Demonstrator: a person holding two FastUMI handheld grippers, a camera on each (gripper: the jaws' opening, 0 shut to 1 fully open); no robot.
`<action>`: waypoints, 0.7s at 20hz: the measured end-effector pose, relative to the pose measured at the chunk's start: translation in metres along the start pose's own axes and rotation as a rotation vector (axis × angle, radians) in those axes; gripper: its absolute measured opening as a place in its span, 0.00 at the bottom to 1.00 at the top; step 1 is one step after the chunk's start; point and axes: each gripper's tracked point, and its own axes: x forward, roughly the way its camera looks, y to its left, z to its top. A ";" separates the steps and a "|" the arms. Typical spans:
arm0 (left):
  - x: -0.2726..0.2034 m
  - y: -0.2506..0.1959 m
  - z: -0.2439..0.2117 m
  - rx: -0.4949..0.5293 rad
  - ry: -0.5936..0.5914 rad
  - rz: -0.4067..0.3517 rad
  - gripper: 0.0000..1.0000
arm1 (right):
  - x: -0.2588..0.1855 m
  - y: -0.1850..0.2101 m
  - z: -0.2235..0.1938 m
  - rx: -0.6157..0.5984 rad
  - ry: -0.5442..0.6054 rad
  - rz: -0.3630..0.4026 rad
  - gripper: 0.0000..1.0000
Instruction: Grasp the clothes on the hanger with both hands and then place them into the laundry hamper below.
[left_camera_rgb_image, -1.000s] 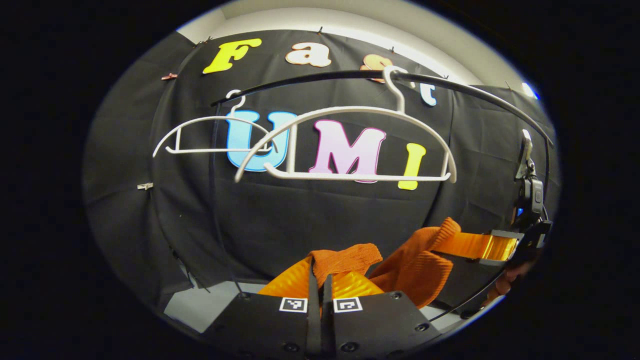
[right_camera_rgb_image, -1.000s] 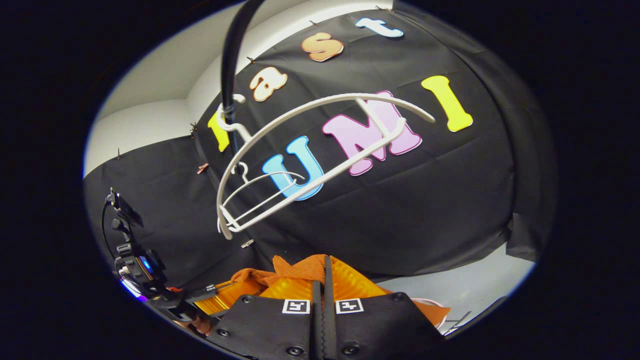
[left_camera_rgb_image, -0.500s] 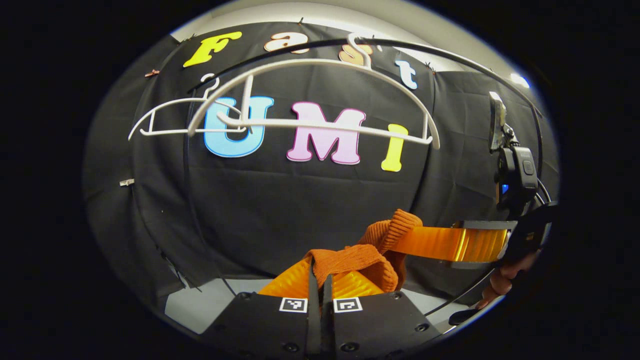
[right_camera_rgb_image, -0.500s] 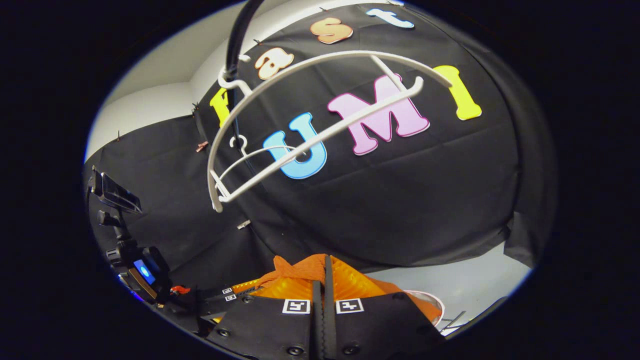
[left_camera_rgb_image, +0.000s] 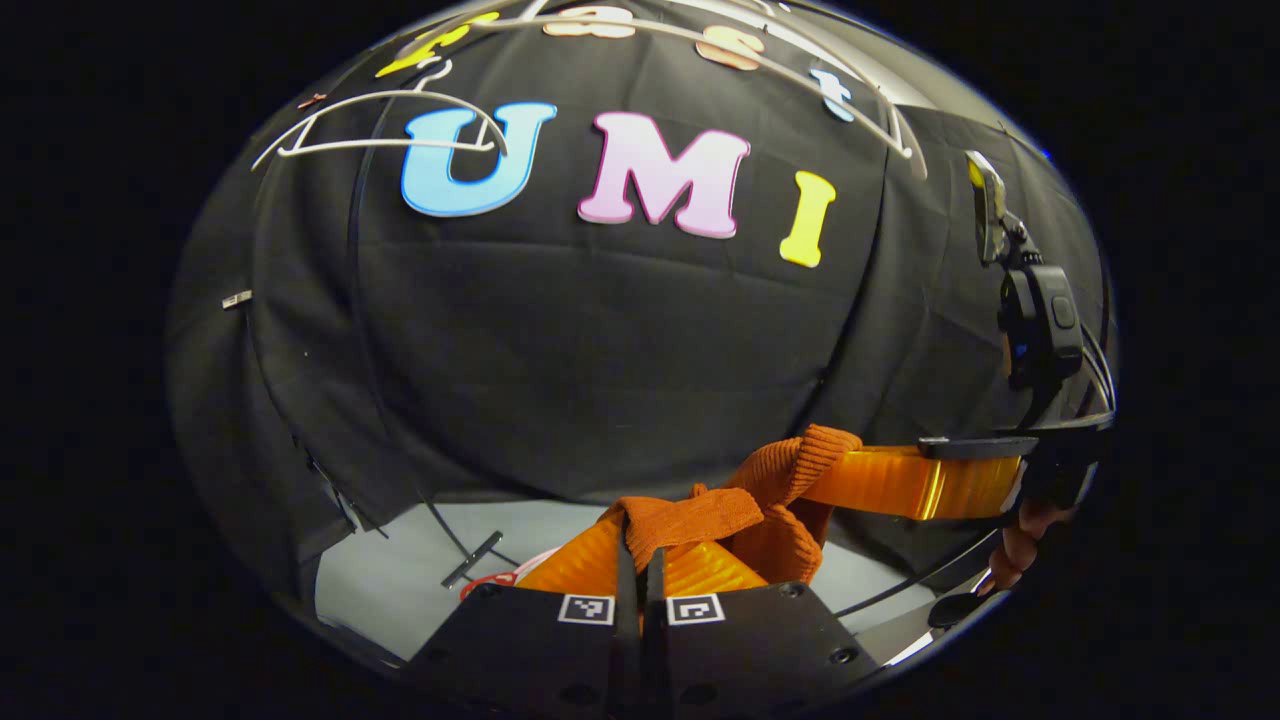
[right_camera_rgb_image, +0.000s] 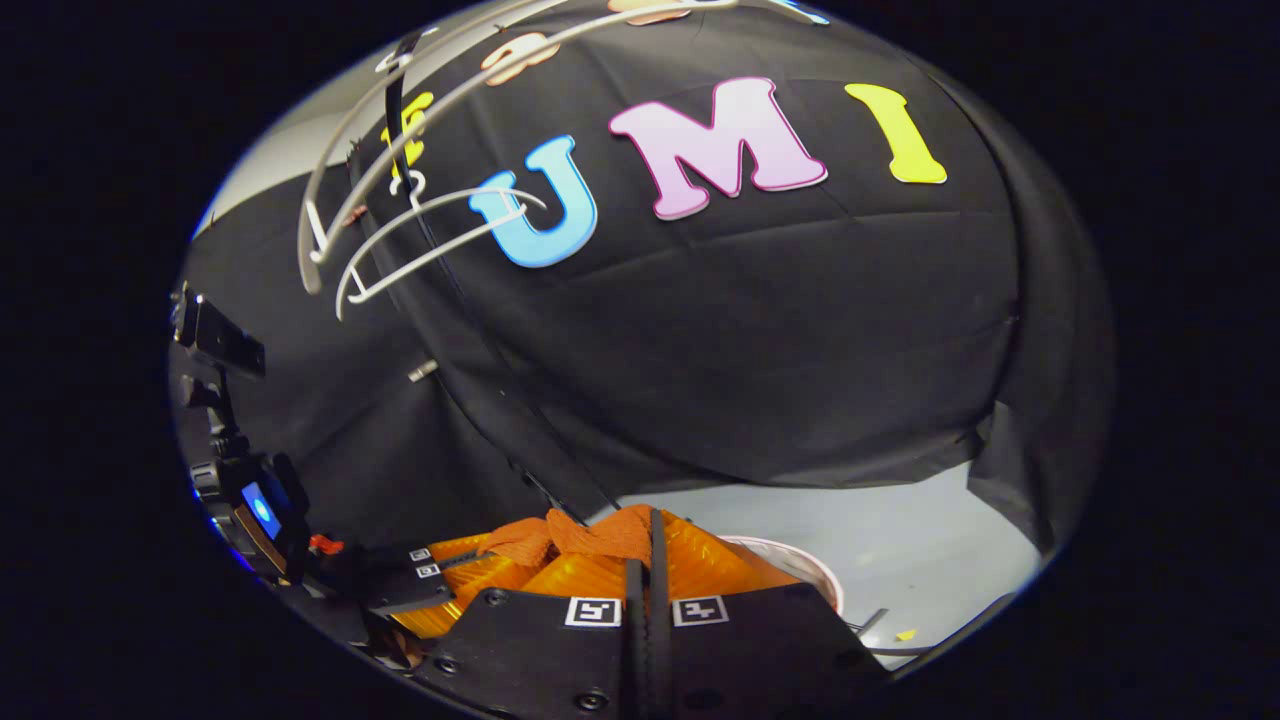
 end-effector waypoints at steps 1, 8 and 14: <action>0.009 0.001 -0.009 0.006 0.031 0.010 0.05 | 0.007 -0.008 -0.011 -0.025 0.031 -0.025 0.00; 0.022 0.020 -0.059 -0.053 0.174 0.092 0.93 | 0.008 -0.057 -0.053 -0.132 0.136 -0.237 0.98; 0.008 0.011 -0.042 -0.053 0.129 0.050 0.96 | -0.004 -0.057 -0.048 -0.039 0.104 -0.248 0.99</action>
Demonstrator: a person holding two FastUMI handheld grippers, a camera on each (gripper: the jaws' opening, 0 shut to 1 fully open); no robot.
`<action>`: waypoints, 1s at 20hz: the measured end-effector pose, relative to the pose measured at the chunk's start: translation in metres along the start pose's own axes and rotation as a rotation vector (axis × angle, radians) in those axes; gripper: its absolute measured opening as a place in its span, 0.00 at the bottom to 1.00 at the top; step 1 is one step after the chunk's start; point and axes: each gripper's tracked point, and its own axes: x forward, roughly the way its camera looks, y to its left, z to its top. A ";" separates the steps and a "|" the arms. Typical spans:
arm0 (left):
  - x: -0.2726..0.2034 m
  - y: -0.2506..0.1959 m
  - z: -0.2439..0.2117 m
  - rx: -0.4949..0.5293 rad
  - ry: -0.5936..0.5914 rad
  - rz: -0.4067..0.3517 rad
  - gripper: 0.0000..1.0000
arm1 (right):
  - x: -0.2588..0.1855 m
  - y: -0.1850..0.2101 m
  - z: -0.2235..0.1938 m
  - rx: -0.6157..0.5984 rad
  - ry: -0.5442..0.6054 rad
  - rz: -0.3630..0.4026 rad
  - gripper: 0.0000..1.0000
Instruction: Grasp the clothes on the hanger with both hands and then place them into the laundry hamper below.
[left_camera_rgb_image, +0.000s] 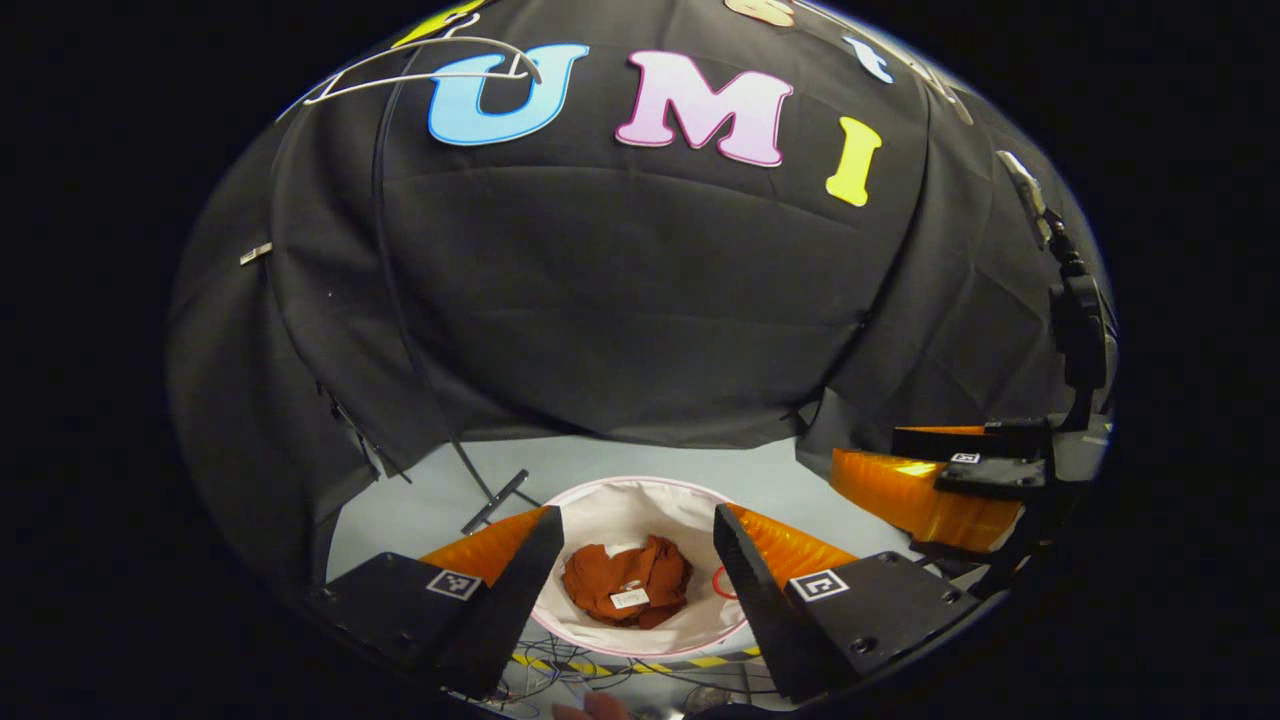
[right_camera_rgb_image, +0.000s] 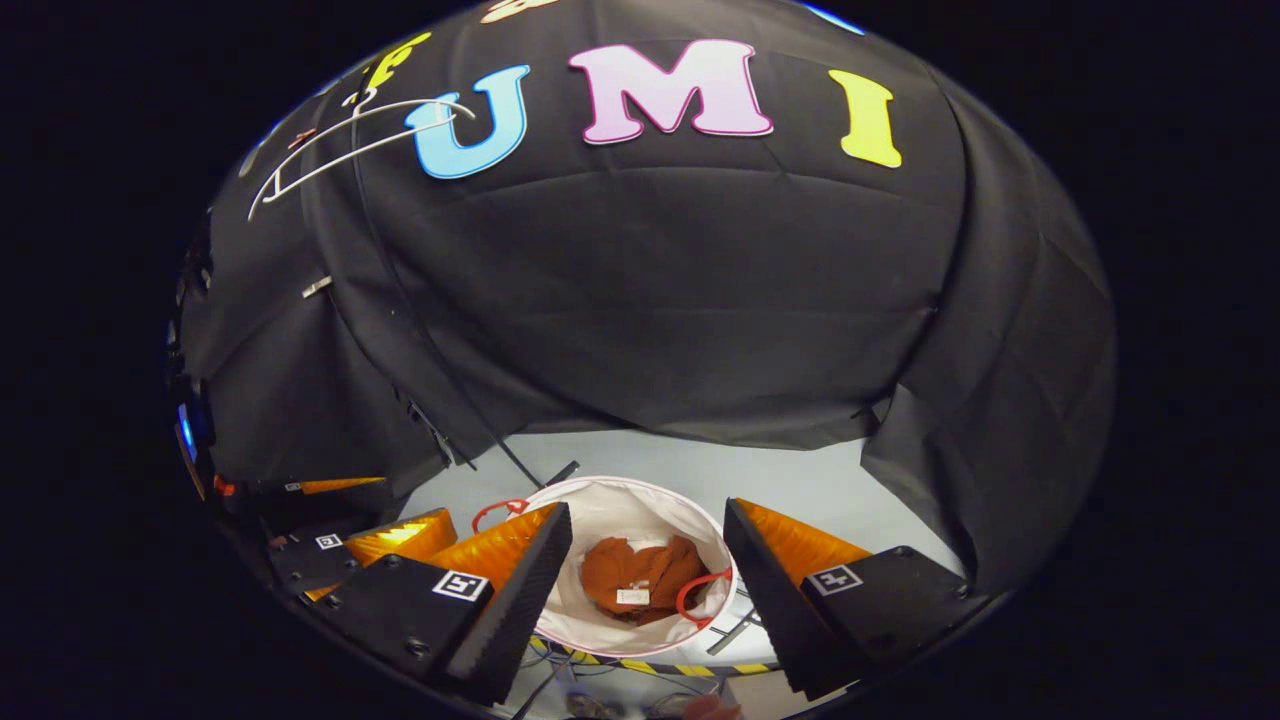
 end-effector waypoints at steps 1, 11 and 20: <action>-0.011 -0.009 -0.002 0.004 -0.008 -0.015 0.96 | -0.005 0.003 0.003 0.010 -0.003 0.006 0.99; -0.099 -0.005 0.037 -0.052 -0.144 0.049 0.95 | -0.101 0.018 0.047 -0.033 -0.185 -0.052 0.99; -0.221 -0.008 0.083 0.005 -0.320 0.085 0.95 | -0.219 0.060 0.101 -0.037 -0.396 -0.081 0.99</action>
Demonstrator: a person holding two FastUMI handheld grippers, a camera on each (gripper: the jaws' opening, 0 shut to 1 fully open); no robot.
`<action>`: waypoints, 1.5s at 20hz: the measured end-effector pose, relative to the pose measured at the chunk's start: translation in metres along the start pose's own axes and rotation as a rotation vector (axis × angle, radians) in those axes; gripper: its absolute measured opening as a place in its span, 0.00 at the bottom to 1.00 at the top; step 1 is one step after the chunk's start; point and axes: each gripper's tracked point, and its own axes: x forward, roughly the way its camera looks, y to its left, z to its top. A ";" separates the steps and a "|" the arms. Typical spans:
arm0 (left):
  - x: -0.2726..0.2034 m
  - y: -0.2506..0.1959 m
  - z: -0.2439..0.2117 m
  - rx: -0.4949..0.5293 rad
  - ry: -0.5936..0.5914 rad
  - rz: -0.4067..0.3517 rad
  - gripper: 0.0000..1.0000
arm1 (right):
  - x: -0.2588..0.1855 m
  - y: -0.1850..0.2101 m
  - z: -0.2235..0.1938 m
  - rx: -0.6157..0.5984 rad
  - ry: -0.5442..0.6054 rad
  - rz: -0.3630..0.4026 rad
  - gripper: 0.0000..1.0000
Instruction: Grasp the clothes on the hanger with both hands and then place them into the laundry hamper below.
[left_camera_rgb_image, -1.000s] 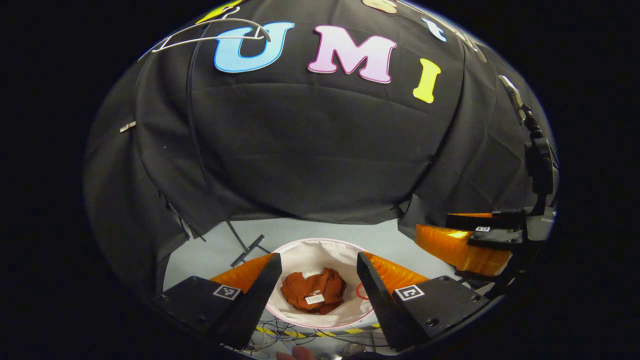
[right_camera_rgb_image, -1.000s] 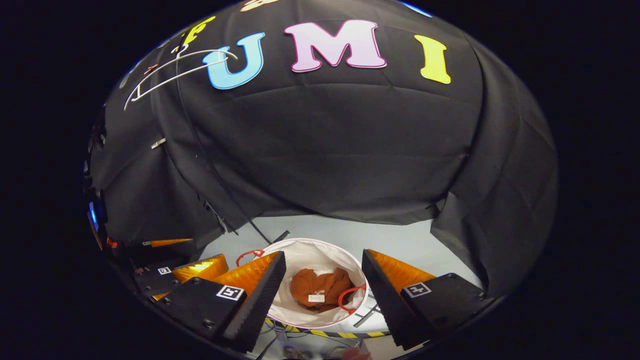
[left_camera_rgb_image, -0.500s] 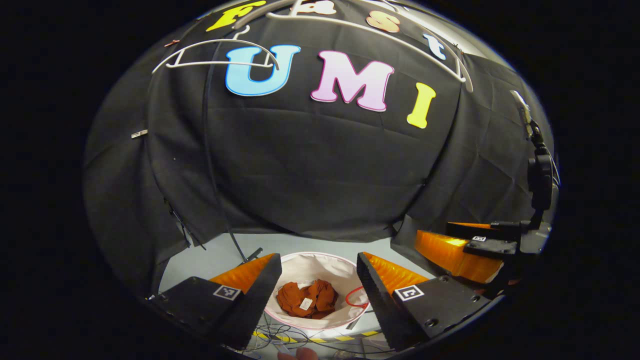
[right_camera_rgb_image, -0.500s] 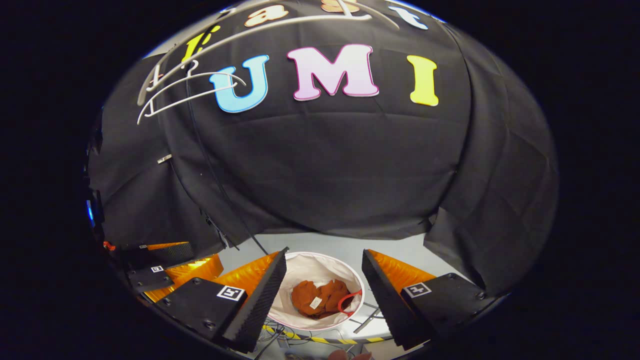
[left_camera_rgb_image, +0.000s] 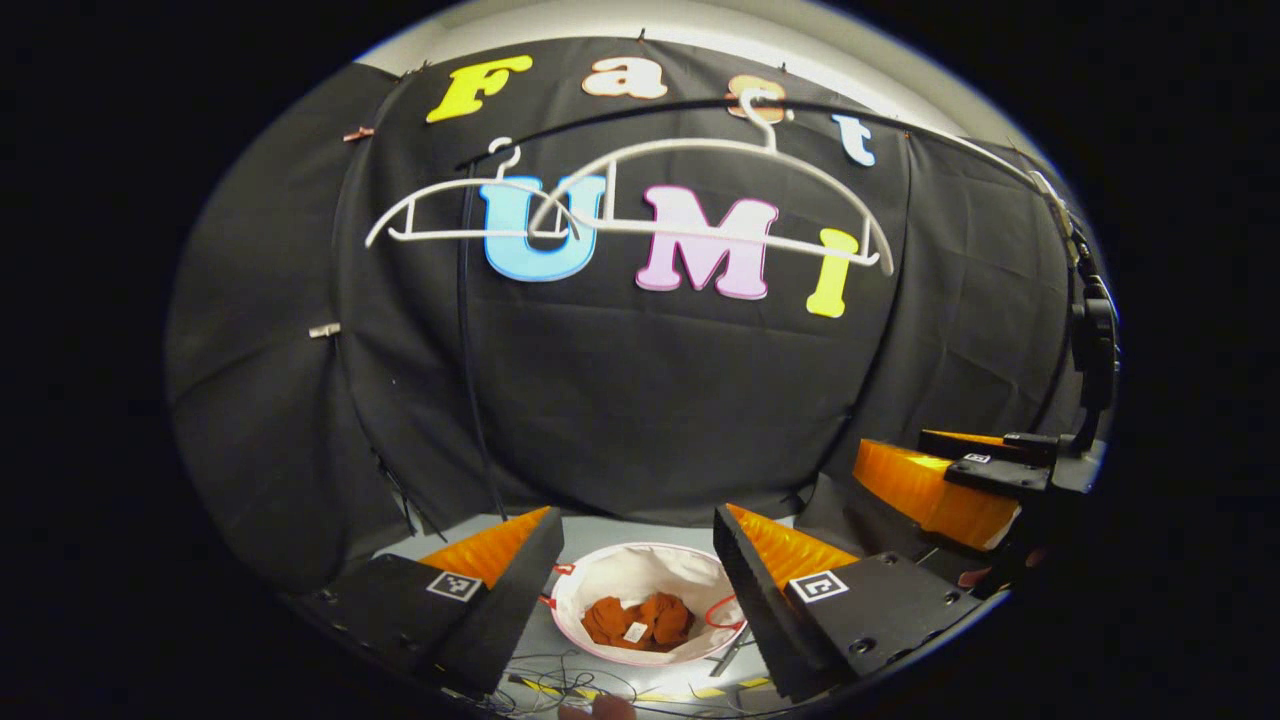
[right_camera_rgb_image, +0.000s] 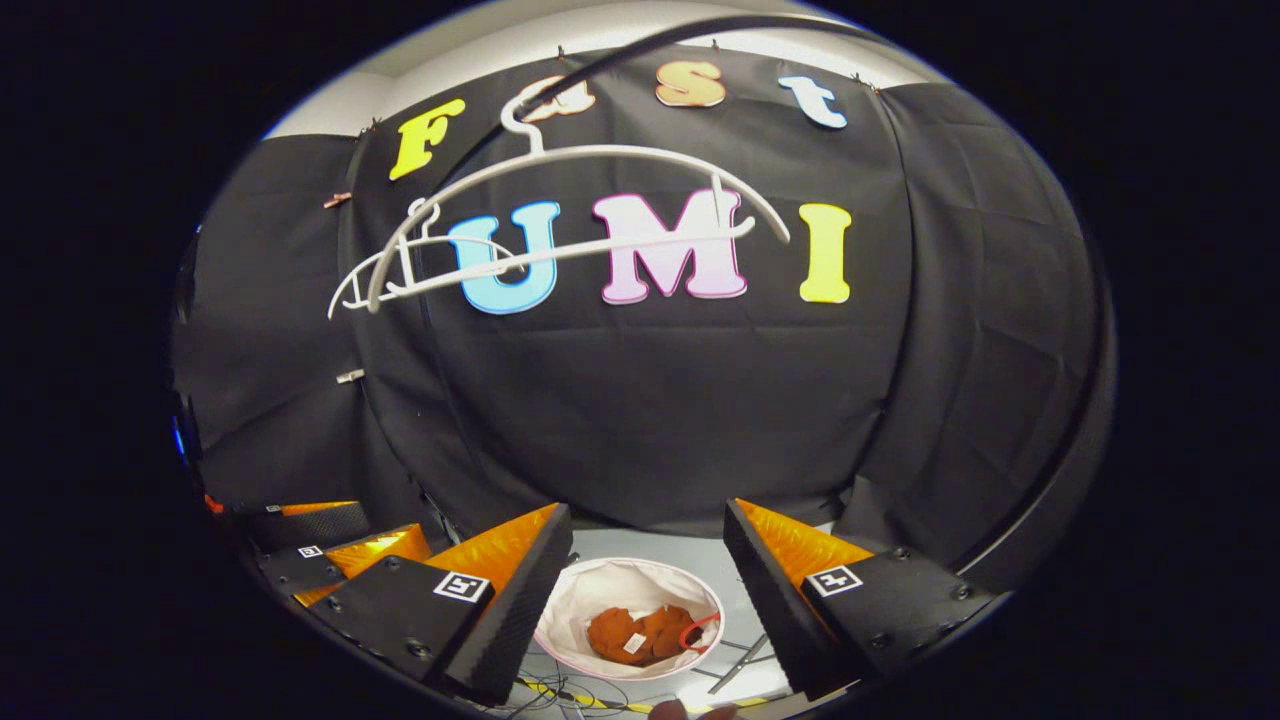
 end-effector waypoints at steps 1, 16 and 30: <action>-0.012 -0.001 0.008 -0.007 -0.013 -0.006 0.95 | -0.009 0.002 0.009 0.001 -0.021 -0.004 0.99; -0.180 0.020 0.089 -0.032 -0.268 0.000 0.95 | -0.139 0.021 0.098 -0.085 -0.245 -0.053 0.98; -0.252 0.004 0.121 0.109 -0.403 -0.083 0.95 | -0.208 0.044 0.142 -0.146 -0.443 -0.073 0.98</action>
